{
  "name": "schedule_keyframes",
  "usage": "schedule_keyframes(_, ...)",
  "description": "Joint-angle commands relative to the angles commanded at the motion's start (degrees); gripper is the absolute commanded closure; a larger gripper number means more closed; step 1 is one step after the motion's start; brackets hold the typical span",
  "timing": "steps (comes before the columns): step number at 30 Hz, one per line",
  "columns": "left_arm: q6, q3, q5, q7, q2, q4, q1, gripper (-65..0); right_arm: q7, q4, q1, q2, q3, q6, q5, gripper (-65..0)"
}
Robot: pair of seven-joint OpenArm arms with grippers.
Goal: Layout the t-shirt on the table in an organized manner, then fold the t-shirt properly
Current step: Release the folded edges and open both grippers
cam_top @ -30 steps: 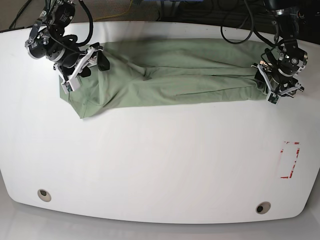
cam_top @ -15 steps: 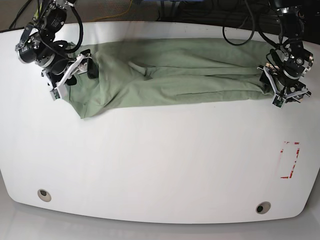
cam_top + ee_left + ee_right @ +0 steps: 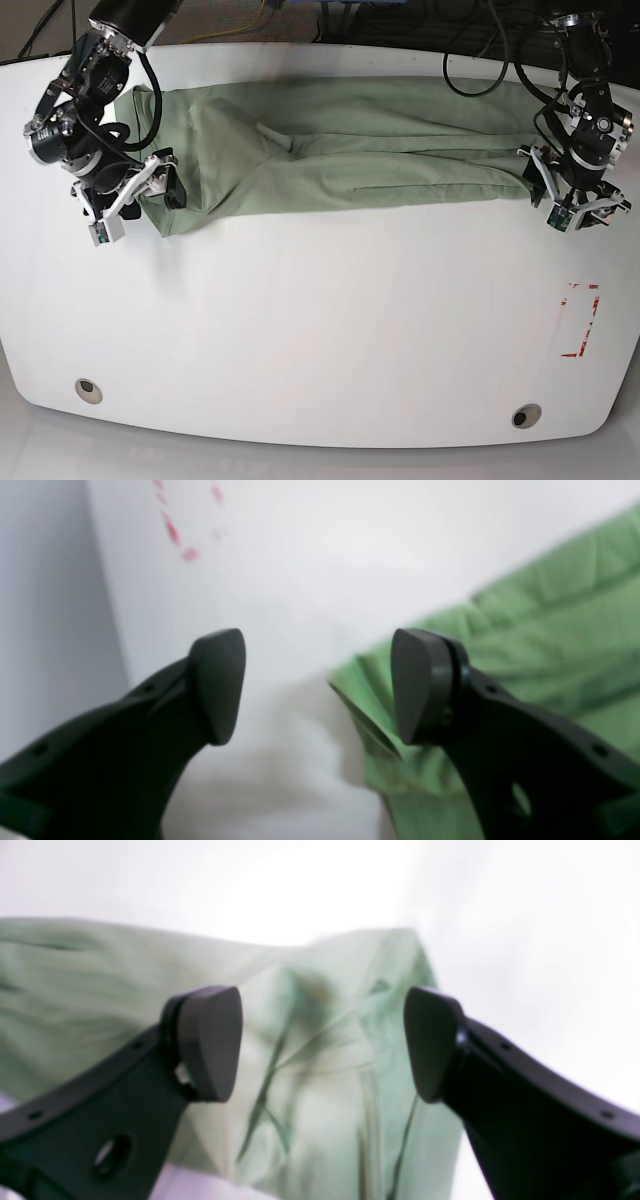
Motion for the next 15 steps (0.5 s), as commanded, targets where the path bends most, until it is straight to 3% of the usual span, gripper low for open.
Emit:
schedule_keyframes(5,0.0,-2.0,0.0,-0.2,0.2,1.2,-0.1,-42.8,0.7,-3.9,3.8,-1.0,-0.6,0.0,-3.0,-47.6)
schedule_keyframes(12,0.0,-4.7,0.0,-0.2,0.2,1.1,-1.6,-42.7,7.5,-13.5,6.1,-0.4,-0.7,0.0,-6.3,-47.6)
schedule_keyframes(15,0.0,-5.0,0.0,-0.2,0.2,1.1,-1.6,-42.7,10.2,-18.4,6.1,1.3,-0.7,0.0,-6.2,-47.6)
